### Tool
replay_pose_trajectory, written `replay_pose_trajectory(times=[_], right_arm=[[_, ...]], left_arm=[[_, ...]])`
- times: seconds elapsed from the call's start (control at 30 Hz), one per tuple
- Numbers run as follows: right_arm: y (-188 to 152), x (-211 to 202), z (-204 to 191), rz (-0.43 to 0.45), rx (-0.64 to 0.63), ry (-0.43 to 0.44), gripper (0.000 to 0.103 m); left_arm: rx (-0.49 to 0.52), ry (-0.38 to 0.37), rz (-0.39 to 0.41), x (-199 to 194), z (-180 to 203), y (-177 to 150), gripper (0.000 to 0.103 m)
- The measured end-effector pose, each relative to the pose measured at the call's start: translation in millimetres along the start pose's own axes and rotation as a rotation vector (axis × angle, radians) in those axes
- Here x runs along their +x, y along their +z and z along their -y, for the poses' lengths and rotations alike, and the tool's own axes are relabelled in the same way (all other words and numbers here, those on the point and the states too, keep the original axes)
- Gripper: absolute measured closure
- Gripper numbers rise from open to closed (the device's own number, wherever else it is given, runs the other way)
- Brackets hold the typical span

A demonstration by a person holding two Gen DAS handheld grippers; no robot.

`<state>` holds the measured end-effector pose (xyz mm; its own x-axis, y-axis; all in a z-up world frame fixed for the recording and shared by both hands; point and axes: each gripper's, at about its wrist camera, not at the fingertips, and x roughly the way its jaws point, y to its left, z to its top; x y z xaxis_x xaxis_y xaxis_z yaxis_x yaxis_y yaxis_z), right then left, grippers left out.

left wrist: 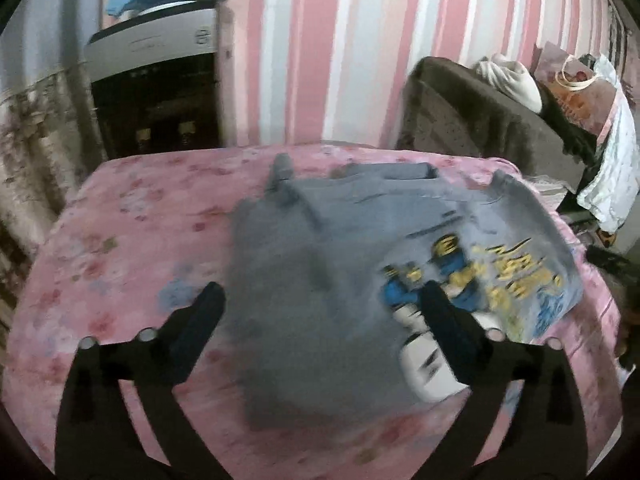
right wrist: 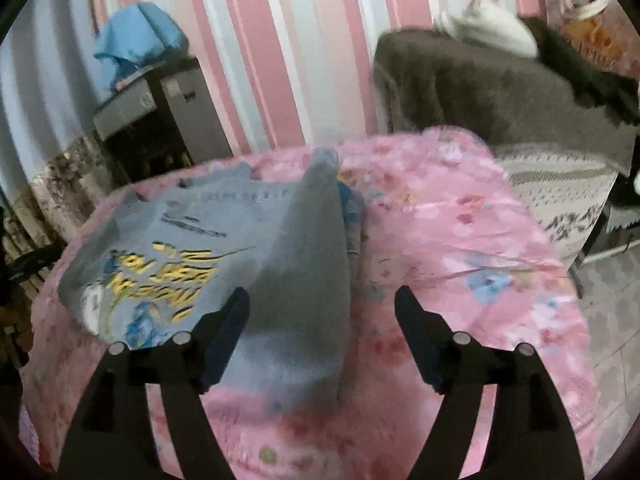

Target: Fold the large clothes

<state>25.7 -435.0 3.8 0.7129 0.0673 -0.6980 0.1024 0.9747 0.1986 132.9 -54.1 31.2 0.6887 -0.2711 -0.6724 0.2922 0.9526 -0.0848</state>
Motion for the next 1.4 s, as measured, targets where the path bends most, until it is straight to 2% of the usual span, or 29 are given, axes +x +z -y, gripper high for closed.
replay_pose_trajectory(times=[0.1,0.27,0.43,0.53,0.67,0.77,0.9,1.03,1.2,1.33,1.4], right_arm=[[5.2,35.8,-1.0,-0.06,0.016,0.005,0.027],[5.7,62.3,-2.1,-0.093,0.077,0.067,0.026],[-5.1,75.0,-0.4,-0.102,0.106,0.091,0.026],[-4.6,76.9,-4.6,-0.105,0.097,0.084,0.028],[-1.4,81.6,-21.0,-0.119,0.061,0.082,0.042],[1.6,82.0,-30.3,-0.11,0.044,0.092,0.066],[4.9,77.9,-30.9,-0.089,0.057,0.102,0.08],[12.9,60.9,-26.2,-0.034,0.116,0.157,0.083],[33.4,29.8,-43.7,0.037,0.132,0.239,0.087],[48.2,10.0,-66.0,0.074,0.128,0.303,0.087],[55.8,1.8,-82.4,0.093,0.12,0.332,0.088]], left_arm=[[0.012,-0.048,-0.026,20.9,32.0,8.2,0.003],[0.049,-0.082,-0.078,56.2,74.0,9.4,0.003],[0.083,0.0,-0.135,89.1,80.8,-2.8,0.003],[0.108,0.032,-0.13,96.8,80.4,-8.7,0.003],[0.106,0.063,-0.102,102.4,84.4,-10.4,0.003],[0.079,0.056,-0.102,106.2,81.9,-10.3,0.003],[0.079,0.062,-0.102,108.3,81.8,-9.0,0.003],[0.081,0.075,-0.108,112.2,85.3,-7.2,0.003],[0.071,0.092,-0.122,114.7,86.6,-3.9,0.003],[0.015,0.041,-0.128,105.1,76.9,6.5,0.003],[-0.012,0.015,-0.1,91.1,68.8,14.6,0.003]])
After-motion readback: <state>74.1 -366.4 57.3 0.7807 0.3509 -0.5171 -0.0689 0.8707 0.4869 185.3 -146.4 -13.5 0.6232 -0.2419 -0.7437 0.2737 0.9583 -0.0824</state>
